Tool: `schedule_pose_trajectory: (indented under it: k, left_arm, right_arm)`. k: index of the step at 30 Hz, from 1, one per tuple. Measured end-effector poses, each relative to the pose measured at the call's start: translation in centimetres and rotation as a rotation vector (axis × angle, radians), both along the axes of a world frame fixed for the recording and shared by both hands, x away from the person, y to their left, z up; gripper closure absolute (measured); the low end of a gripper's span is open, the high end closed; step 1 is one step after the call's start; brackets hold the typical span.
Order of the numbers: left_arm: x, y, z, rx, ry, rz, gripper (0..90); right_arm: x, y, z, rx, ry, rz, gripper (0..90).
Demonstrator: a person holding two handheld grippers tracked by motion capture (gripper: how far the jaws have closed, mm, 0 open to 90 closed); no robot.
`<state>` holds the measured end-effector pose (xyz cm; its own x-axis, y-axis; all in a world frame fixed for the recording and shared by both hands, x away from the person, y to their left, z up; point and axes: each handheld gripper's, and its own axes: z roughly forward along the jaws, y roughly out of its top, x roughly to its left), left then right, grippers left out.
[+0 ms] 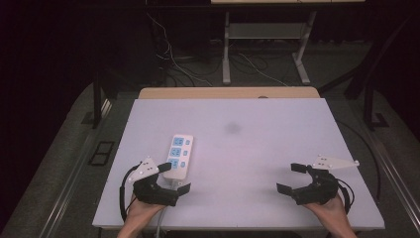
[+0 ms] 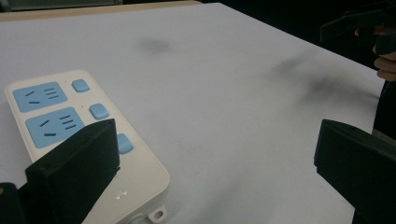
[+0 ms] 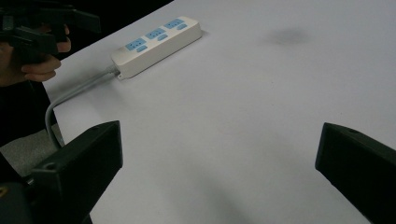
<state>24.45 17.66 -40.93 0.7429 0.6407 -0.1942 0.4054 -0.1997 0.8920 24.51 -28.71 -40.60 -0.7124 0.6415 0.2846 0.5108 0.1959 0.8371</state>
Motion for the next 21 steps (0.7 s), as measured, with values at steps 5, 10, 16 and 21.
schedule_pose_trajectory:
  k: [5, 10, 16, 21]
  left_arm:
    - [-0.01, -0.11, -0.01, 0.000, 0.003, -0.003, 0.0]
    - [-0.01, -0.17, 0.01, 0.001, 0.002, -0.007, 0.0]
    - [-0.02, -0.15, 0.06, 0.001, 0.004, -0.002, 0.0]
    - [-0.20, -0.12, 0.16, 0.006, 0.005, 0.001, 0.0]
  right_arm:
    - [-0.05, 0.05, -0.07, -0.008, 0.003, 0.004, 0.5]
    - [-0.08, 0.00, -0.23, -0.011, 0.008, 0.003, 0.5]
    - [-0.01, -0.05, -0.37, -0.017, 0.016, 0.006, 0.5]
    - [-0.02, -0.07, -0.38, -0.017, 0.019, 0.007, 0.5]
